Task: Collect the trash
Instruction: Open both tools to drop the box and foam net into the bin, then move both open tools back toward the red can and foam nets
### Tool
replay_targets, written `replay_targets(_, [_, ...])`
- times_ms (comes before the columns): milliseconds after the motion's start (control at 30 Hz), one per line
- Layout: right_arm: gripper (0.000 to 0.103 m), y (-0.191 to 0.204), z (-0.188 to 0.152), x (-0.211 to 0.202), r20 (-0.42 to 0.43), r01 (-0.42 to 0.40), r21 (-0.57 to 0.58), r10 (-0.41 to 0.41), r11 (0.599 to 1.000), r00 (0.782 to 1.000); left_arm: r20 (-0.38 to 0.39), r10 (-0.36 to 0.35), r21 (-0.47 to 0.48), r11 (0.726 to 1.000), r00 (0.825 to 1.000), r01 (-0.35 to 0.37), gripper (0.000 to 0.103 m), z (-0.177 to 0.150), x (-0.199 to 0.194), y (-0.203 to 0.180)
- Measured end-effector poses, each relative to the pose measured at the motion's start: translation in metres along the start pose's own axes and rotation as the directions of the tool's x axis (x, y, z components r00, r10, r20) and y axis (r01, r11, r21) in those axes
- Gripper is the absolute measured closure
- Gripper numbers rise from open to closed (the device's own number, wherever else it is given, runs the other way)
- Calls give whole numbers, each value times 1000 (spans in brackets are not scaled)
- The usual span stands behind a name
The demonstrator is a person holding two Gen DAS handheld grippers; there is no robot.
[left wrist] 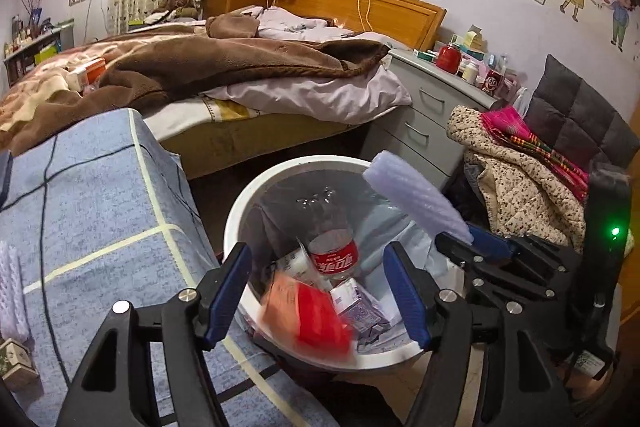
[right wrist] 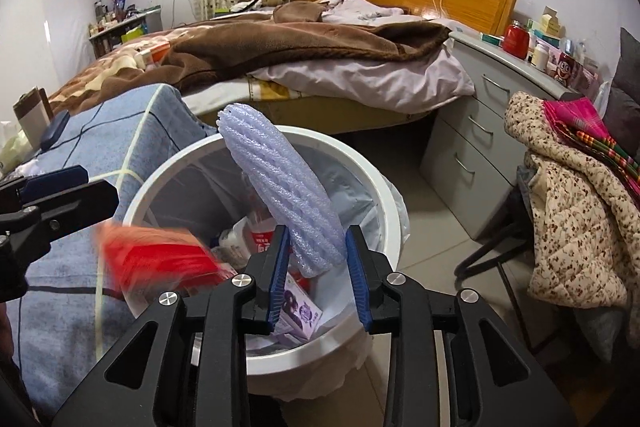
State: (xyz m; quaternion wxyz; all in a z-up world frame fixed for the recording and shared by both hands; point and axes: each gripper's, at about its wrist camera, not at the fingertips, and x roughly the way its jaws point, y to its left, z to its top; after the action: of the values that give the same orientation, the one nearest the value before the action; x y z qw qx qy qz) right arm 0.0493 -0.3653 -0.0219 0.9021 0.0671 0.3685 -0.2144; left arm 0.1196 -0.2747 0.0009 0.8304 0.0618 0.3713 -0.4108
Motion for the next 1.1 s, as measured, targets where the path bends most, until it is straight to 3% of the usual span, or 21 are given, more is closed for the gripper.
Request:
replay_targets(100, [60,0,-1,-1,2,-4,0,4,1000,1000,1,6,-1,1000,1000,-6,28,0,0,1])
replay_targets(167, [39,-1,-1,-2,4,-8,5,8,1000,1000,4,6,-5,1000,1000,-6,28,0,-2,2])
replay_targets(200, [38,-1,0,-1,5,-11,5,11,1000,1000,6,3,-8,1000,1000,-3,28,0,-3,3])
replay_targets(767, [38,14,6,-19,71,-35,-3,35,999,997,60,50,-46,998,997,-47,28,-8,-37,29])
replay_targets(1100, [38,38,11,-31,115,-96,-25,98,995,989,104,118,-89,990,988,-109,27,-18,-69,56])
